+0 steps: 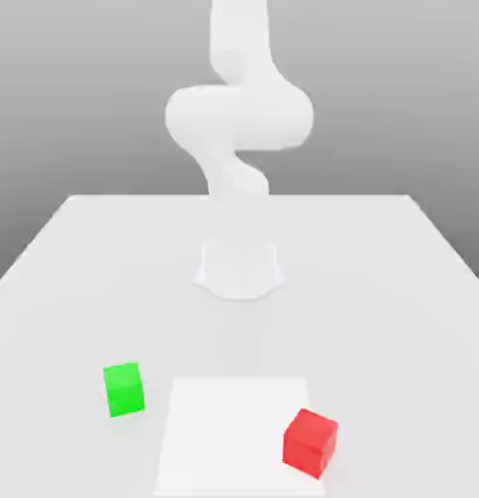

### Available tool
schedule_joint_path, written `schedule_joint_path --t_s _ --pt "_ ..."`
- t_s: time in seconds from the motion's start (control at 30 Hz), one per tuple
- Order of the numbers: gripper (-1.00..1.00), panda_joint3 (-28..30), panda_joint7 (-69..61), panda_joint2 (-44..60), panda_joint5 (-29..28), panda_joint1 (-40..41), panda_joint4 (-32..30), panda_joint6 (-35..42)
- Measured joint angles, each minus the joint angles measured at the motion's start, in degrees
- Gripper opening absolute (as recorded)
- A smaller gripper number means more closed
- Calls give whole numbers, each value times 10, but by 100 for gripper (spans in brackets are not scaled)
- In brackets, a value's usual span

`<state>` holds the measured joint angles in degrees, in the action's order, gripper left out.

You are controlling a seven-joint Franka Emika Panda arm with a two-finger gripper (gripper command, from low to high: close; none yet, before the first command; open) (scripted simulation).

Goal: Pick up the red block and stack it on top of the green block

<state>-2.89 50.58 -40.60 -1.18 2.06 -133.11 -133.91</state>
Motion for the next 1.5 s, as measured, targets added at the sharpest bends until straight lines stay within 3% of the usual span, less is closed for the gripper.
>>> schedule_joint_path --t_s 0.5,0.8,0.97,1.0,1.23,1.4,1.5 --pt "0 -127 296 317 -85 76 -80 -127" --pt "0 -142 419 492 -68 55 -127 -210" --pt "0 -98 470 591 -120 20 -116 -286" --pt "-100 -88 477 606 -130 11 -114 -298" --pt "-100 -87 478 607 -131 11 -114 -300" --pt "-100 -123 429 519 -64 34 -129 -230" --pt "-100 -91 420 468 -37 74 -162 -210"
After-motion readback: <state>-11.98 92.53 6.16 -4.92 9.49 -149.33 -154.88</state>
